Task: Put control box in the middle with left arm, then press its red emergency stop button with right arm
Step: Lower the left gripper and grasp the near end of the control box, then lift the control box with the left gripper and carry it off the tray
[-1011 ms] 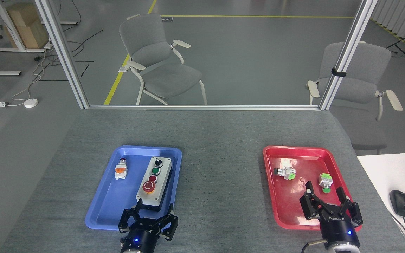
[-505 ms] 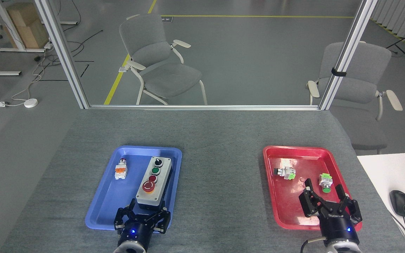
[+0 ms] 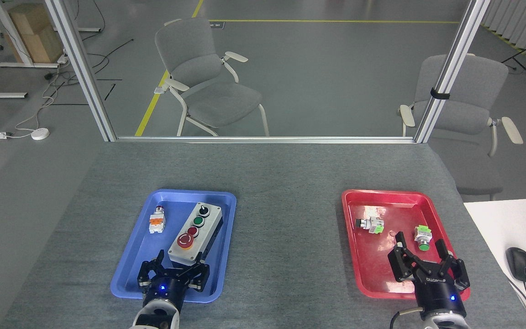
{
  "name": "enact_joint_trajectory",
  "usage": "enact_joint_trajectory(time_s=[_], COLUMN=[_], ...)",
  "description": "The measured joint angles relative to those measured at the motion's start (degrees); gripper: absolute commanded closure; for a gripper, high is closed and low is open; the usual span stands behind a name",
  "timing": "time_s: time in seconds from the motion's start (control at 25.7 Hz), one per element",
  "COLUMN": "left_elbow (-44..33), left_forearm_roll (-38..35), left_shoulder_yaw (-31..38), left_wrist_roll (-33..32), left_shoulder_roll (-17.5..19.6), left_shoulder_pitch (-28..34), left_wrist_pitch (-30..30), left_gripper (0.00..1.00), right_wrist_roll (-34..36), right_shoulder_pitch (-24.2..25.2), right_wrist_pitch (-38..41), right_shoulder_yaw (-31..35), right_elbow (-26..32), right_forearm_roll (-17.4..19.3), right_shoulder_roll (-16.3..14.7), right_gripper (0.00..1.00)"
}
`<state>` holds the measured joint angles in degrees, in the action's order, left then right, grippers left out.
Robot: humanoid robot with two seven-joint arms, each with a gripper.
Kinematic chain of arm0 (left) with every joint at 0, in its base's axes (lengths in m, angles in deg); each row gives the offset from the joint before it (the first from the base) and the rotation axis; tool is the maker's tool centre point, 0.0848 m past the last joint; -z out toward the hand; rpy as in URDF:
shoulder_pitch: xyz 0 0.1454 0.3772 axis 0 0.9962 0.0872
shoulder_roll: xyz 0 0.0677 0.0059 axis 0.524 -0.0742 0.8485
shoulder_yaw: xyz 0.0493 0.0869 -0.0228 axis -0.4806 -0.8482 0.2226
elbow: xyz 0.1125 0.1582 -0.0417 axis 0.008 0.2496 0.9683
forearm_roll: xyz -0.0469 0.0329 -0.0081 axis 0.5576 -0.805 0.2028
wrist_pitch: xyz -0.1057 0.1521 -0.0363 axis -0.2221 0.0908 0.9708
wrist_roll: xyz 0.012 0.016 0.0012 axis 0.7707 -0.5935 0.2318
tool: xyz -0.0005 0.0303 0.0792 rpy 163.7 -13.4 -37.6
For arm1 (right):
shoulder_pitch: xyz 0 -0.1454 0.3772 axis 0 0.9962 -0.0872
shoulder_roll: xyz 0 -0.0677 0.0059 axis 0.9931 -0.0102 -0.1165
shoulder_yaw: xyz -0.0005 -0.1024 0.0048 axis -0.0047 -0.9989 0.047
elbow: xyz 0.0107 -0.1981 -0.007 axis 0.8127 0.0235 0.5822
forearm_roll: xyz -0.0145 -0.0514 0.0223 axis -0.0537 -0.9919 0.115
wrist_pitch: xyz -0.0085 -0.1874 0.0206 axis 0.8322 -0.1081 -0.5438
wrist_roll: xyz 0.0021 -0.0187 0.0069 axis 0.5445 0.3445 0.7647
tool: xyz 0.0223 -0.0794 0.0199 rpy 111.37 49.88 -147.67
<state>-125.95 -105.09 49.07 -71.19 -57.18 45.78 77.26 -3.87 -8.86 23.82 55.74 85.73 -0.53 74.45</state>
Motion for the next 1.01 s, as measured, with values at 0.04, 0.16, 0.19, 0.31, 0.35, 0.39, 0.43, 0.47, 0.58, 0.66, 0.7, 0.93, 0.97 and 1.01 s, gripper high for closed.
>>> enact_joint_trajectory(time_s=[0.04, 0.16, 0.19, 0.31, 0.35, 0.39, 0.43, 0.47, 0.58, 0.66, 0.7, 0.93, 0.97, 1.01], left_elbow=[0.8, 2.8, 3.2, 3.8, 3.9, 3.9, 4.0, 4.1, 4.5, 4.8, 5.1, 8.3, 8.9, 9.5], left_forearm_roll=[0.2, 1.1, 1.3, 1.7, 1.8, 1.8, 1.9, 2.0, 2.3, 2.5, 2.5, 2.9, 3.1, 3.3], left_shoulder_yaw=[0.0, 0.0, 0.0, -0.1, -0.1, -0.1, -0.1, -0.2, -0.3, -0.5, -0.5, -0.6, -0.6, -0.6], left_wrist_roll=[0.0, 0.2, 0.2, 0.4, 0.5, 0.6, 0.7, 0.8, 0.9, 0.9, 0.9, 0.9, 0.9, 0.9], left_shoulder_roll=[0.0, 0.0, 0.0, -0.4, -0.5, -0.6, -0.8, -0.9, -1.3, -1.5, -1.5, -1.6, -1.6, -1.6], left_shoulder_pitch=[-0.6, -2.0, -2.3, -3.0, -3.2, -3.4, -3.6, -3.7, -4.1, -4.3, -4.4, -5.9, -6.4, -6.7], left_wrist_pitch=[-0.2, -0.7, -0.8, -1.8, -2.1, -2.3, -2.6, -2.7, -3.2, -3.4, -3.5, -3.6, -3.6, -3.6], left_gripper=[0.01, 0.01, 0.01, 0.01, 0.01, 0.01, 0.01, 0.01, 0.01, 0.01, 0.01, 0.01, 0.01, 0.01], right_wrist_roll=[0.0, 0.0, 0.0, 0.0, -0.1, -0.1, -0.1, -0.1, -0.2, -0.2, -0.2, 0.0, 0.0, 0.0], right_shoulder_pitch=[-0.1, -0.2, -0.2, -0.2, -0.2, -0.2, -0.2, -0.2, -0.3, -0.2, -0.2, -0.1, -0.1, -0.2], right_wrist_pitch=[0.0, 0.0, 0.0, -0.1, -0.1, -0.1, -0.1, -0.1, -0.1, -0.1, -0.1, -0.1, -0.1, -0.1], right_shoulder_yaw=[0.0, 0.0, -0.1, -0.1, -0.1, 0.0, 0.0, 0.0, 0.0, 0.0, 0.0, 0.0, 0.0, 0.0], right_elbow=[-0.1, -0.8, -0.9, -1.2, -1.3, -1.4, -1.5, -1.5, -1.7, -1.8, -1.9, -2.1, -2.2, -2.2], right_forearm_roll=[0.0, 0.0, -0.1, -0.1, -0.2, -0.2, -0.2, -0.2, -0.3, -0.2, -0.2, 0.0, 0.0, 0.0], right_shoulder_roll=[-0.1, -0.2, -0.2, -0.2, -0.2, -0.2, -0.2, -0.2, -0.2, -0.3, -0.5, -1.2, -1.3, -1.3], right_gripper=[0.01, 0.01, 0.01, 0.01, 0.01, 0.01, 0.01, 0.01, 0.01, 0.01, 0.01, 0.01, 0.01, 0.01])
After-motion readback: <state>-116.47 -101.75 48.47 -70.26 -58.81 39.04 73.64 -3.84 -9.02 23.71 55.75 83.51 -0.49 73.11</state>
